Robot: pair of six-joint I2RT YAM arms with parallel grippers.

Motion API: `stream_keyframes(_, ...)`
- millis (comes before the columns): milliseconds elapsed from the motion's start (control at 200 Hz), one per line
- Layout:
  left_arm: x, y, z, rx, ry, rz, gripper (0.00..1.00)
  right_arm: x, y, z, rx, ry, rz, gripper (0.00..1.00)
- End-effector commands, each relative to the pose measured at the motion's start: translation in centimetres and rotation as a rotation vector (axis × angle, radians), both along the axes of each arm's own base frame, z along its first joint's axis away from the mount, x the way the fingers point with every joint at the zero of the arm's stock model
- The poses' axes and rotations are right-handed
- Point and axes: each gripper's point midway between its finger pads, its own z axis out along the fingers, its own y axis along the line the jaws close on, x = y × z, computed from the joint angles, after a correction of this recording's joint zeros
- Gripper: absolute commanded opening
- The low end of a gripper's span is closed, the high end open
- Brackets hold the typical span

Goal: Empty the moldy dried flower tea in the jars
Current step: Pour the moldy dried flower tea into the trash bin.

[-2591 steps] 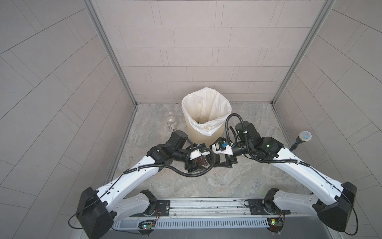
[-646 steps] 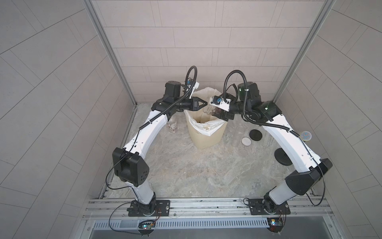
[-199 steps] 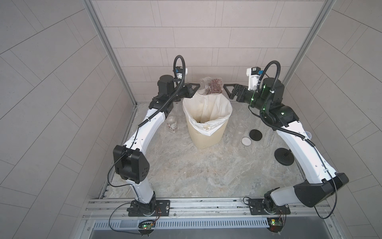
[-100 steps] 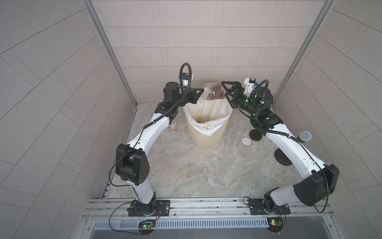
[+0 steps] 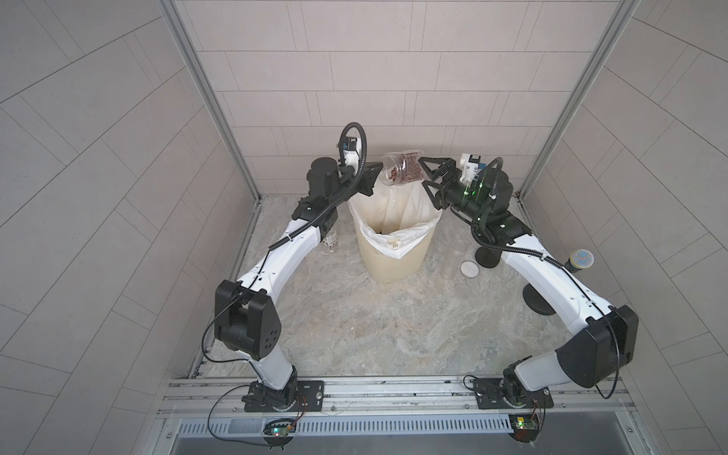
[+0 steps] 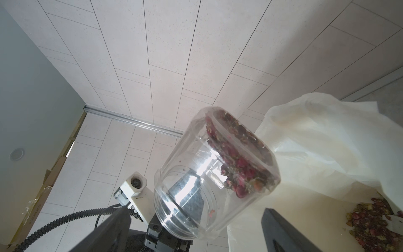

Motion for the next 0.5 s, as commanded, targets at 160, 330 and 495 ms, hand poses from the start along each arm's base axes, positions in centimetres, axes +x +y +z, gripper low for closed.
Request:
stream_keyframes(160, -2.0, -0.7, 3.0, -0.016, -0.186, -0.009, 0.0, -0.7, 0.8, 3.1, 0.117, -0.047, 0.05, 0.98)
stream_keyframes(330, -2.7, -0.9, 2.5, 0.016, -0.269, 0.021, 0.0, -0.5, 0.9, 3.0, 0.146, -0.032, 0.053, 0.98)
stream_keyframes(495, -2.5, -0.1, 2.6, 0.031, -0.302, 0.089, 0.0, -0.7, 1.0, 2.9, 0.141, -0.028, 0.06, 0.98)
